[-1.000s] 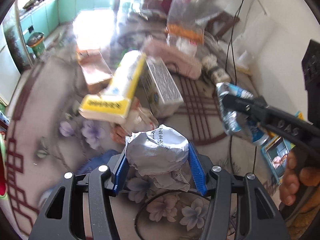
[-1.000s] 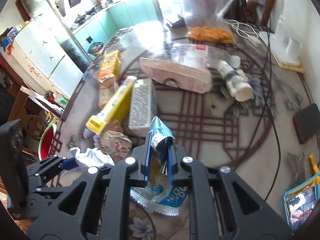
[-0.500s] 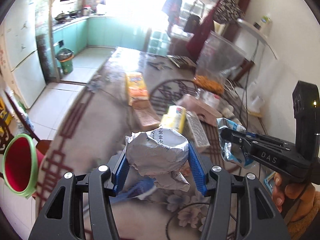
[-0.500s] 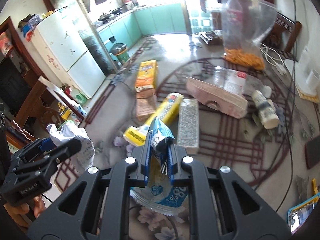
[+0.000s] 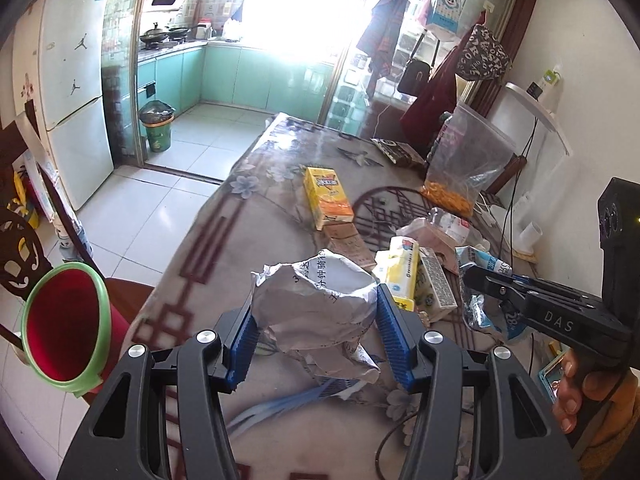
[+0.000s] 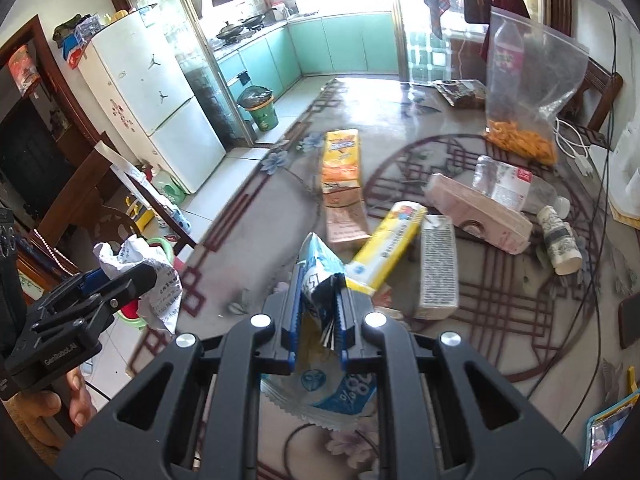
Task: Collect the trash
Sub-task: 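Carry the foil packet and blue-white wrapper to the red bucket and release both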
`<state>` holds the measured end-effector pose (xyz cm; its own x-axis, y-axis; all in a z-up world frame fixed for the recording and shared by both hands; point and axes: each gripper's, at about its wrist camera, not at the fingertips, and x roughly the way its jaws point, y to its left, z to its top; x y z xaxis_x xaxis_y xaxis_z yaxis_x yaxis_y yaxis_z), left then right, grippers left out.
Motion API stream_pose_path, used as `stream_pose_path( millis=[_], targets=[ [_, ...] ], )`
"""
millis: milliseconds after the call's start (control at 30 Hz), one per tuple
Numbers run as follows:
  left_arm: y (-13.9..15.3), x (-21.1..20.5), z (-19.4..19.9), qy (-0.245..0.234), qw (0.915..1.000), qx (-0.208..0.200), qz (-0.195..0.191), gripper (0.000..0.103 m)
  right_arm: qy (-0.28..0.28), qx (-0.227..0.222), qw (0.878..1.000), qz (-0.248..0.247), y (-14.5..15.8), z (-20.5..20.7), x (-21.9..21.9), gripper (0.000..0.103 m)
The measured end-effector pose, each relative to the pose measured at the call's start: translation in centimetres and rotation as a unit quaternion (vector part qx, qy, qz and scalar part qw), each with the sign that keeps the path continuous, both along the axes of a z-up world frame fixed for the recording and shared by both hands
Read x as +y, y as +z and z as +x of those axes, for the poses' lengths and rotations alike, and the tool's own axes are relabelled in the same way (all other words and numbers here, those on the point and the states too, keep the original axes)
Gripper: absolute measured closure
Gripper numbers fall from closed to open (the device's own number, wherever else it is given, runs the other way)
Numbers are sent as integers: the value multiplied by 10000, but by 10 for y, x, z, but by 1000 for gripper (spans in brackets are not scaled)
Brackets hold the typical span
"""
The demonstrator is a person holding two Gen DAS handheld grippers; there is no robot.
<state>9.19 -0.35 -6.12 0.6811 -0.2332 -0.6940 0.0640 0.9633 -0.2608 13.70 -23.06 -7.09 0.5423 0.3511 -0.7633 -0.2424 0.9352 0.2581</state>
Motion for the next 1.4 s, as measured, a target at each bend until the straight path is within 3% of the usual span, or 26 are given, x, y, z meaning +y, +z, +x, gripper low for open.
stream_pose_path(
  millis=[267,900,1400],
  targets=[
    [3,65,-9,256,9996,-80,-32,51,196,-151,9997,7,16,-4,58,89],
    [-14,225,-30,1164,9932,47,-9,51,1038,-91,9946,-41,16,-6,221,88],
    [-38,299,-45,1843,9824,294,-117,51,1923,87,9813,-38,7,-4,322,89]
  ],
)
